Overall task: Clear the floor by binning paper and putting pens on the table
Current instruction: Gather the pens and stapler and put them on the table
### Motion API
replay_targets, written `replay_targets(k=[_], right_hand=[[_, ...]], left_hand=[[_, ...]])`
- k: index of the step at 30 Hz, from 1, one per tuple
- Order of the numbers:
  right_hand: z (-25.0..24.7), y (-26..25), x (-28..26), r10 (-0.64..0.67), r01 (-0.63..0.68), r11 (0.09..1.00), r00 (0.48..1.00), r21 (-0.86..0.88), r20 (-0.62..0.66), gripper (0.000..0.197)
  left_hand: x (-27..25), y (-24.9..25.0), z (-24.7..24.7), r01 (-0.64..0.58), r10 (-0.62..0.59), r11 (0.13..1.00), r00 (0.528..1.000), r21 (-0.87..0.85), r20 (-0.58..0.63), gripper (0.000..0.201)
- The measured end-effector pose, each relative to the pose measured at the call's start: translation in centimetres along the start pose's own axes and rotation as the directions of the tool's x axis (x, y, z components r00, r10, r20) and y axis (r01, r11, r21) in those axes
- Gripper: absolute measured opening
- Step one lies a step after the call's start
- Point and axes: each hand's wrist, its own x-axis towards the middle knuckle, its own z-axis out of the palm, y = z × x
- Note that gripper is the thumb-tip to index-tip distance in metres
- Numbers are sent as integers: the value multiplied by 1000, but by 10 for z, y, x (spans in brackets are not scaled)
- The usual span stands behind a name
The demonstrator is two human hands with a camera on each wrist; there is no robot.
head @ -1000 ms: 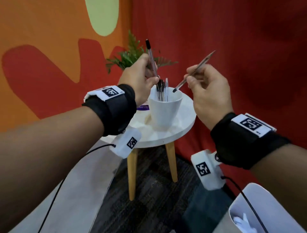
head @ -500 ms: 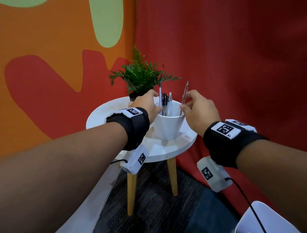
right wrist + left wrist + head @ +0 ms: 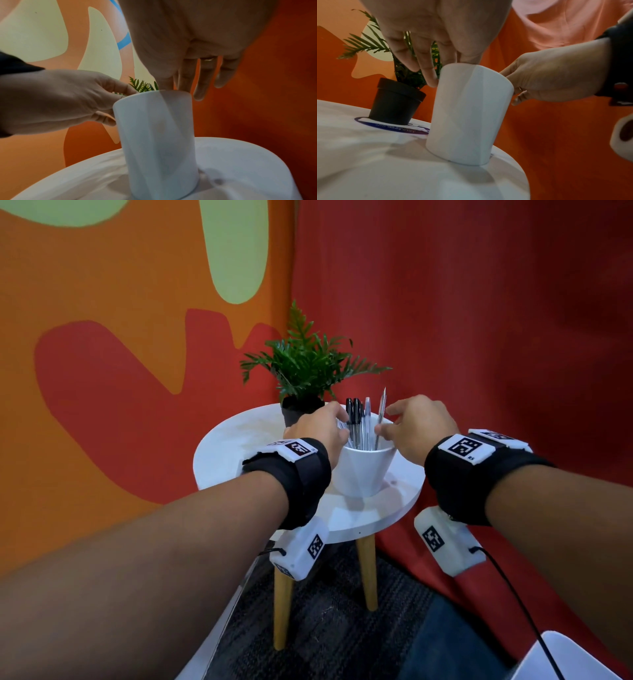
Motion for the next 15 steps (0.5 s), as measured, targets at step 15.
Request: replay_targets(k=[15], right_hand=[[60, 41, -123, -142, 264, 899, 930, 348, -339, 31]], left_hand=[[-134, -10, 15, -395, 391, 919, 914, -18, -111, 23]])
